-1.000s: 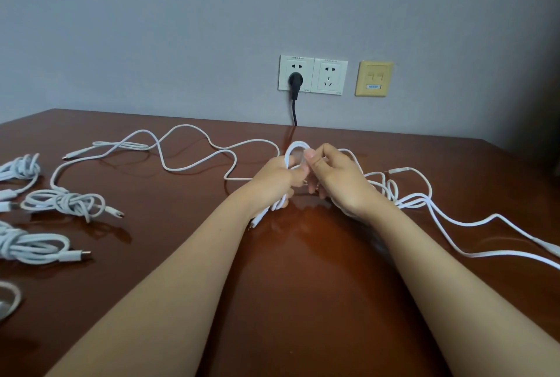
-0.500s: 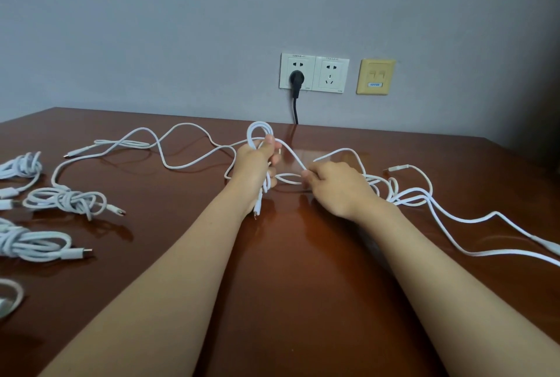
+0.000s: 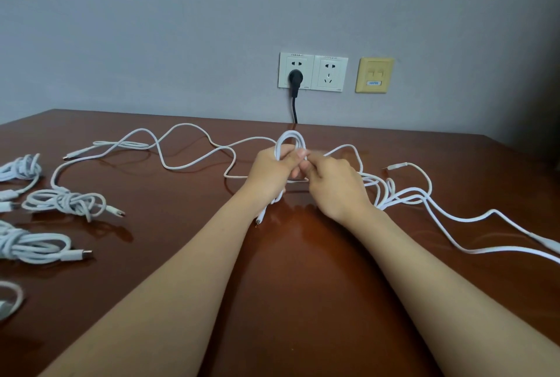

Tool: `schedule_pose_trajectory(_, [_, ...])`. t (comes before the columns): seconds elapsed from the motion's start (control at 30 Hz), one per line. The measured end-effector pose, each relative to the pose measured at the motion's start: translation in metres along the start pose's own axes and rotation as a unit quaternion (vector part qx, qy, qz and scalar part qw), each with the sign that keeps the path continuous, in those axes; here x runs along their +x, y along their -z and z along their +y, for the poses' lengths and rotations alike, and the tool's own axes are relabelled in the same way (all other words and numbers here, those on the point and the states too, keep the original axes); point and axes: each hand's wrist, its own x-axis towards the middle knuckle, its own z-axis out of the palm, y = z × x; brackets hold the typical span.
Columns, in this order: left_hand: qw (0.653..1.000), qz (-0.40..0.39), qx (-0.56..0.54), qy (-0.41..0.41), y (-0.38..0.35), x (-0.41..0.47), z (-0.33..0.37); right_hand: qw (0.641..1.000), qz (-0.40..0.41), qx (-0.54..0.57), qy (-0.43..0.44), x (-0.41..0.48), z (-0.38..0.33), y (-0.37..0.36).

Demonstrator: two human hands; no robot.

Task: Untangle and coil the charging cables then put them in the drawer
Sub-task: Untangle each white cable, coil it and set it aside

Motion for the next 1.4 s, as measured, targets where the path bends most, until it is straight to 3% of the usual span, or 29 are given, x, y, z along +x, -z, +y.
schedule_pose_trajectory(0.2, [0.985,0.076,0.132,-0.077,-0.006,-0.002,0.005,0.999,0.001,0.028,-0.032,0.002,-0.002,0.003])
schedule_pose_trajectory(0.5, [0.964,0.123,0.227,-0.059,-0.002,-0.003,0.004,0.998,-0.058,-0.039,-0.003,-0.002,-0.007,0.008])
schedule_pose_trajectory(0.6, [0.972,0.152,0.175,-0.036,0.002,0.0,0.001,0.996,-0.062,-0.059,0.017,-0.001,-0.006,0.006])
schedule_pose_trajectory(0.77, [0.987,0.134,-0.08,0.036,0.004,0.004,0.002,0.997,-0.033,-0.054,0.046,-0.002,-0.006,0.009])
schedule_pose_trajectory(0.9, [0.927,0.176,-0.313,0.105,0.007,0.007,0.011,0.994,-0.002,-0.089,0.06,-0.001,-0.001,0.009])
schedule_pose_trajectory(1.03, [0.868,0.202,-0.431,0.142,0.013,0.013,0.014,0.994,0.009,-0.09,0.066,-0.001,-0.002,0.009])
schedule_pose_trajectory(1.23, [0.852,0.247,-0.435,0.156,0.026,0.012,0.014,0.995,0.019,-0.084,0.044,0.003,0.004,0.012])
schedule_pose_trajectory(1.4, [0.914,0.235,-0.291,0.155,0.023,0.01,0.015,0.991,0.056,-0.086,0.08,0.004,0.006,0.011])
